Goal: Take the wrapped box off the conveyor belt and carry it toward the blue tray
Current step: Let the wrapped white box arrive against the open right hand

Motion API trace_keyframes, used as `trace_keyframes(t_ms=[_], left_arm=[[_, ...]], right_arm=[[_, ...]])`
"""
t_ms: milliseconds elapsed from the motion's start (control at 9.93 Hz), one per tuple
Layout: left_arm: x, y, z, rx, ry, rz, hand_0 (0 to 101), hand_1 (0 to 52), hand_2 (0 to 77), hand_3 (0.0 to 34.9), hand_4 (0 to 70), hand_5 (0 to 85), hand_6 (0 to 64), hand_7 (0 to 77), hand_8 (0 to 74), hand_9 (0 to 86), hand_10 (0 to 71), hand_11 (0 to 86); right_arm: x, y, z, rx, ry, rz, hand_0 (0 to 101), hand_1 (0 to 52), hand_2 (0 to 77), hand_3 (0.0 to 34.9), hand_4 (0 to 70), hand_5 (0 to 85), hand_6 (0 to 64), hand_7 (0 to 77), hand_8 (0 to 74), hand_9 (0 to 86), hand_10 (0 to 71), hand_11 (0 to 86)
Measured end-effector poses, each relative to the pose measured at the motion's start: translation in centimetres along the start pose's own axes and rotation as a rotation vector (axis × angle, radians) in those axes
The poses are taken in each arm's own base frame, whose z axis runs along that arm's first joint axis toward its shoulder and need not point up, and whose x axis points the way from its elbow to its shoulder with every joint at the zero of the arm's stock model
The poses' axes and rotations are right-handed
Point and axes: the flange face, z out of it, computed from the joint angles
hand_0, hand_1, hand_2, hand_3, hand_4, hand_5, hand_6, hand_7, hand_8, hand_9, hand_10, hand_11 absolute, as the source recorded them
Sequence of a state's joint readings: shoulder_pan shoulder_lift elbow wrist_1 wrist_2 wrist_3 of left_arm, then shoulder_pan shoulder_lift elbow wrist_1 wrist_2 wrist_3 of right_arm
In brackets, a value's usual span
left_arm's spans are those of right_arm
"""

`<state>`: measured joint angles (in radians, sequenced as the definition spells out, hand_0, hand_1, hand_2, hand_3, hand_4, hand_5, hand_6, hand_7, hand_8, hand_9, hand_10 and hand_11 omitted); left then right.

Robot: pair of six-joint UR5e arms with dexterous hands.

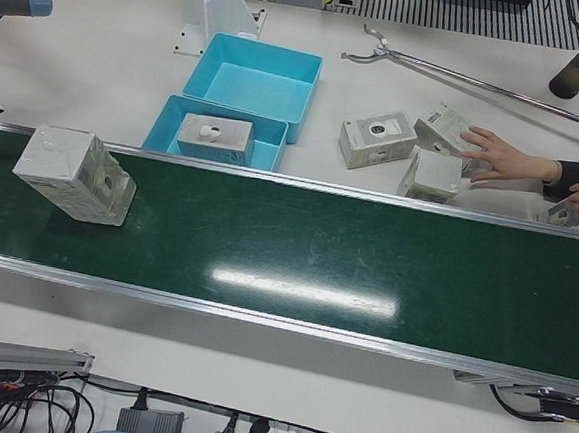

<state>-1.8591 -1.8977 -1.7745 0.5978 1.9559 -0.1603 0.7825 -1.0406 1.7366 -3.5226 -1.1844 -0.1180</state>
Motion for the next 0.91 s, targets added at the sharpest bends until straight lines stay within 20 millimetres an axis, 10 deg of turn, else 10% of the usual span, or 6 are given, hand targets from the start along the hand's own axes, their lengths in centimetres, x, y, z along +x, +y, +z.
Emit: trace_keyframes(t_ms=[906], left_arm=[[0.00, 0.00, 0.00, 0.000, 0.000, 0.000, 0, 0.0, 1.1, 0.0, 0.0, 1.1, 0.5, 0.5, 0.5, 0.5, 0.5, 0.5]], right_arm=[[0.04, -0.37, 0.00, 0.008, 0.001, -0.004, 49, 16.4, 10.9, 0.0, 9.8, 16.9, 3.8, 4.4, 1.1, 2.7, 0.0, 0.5]])
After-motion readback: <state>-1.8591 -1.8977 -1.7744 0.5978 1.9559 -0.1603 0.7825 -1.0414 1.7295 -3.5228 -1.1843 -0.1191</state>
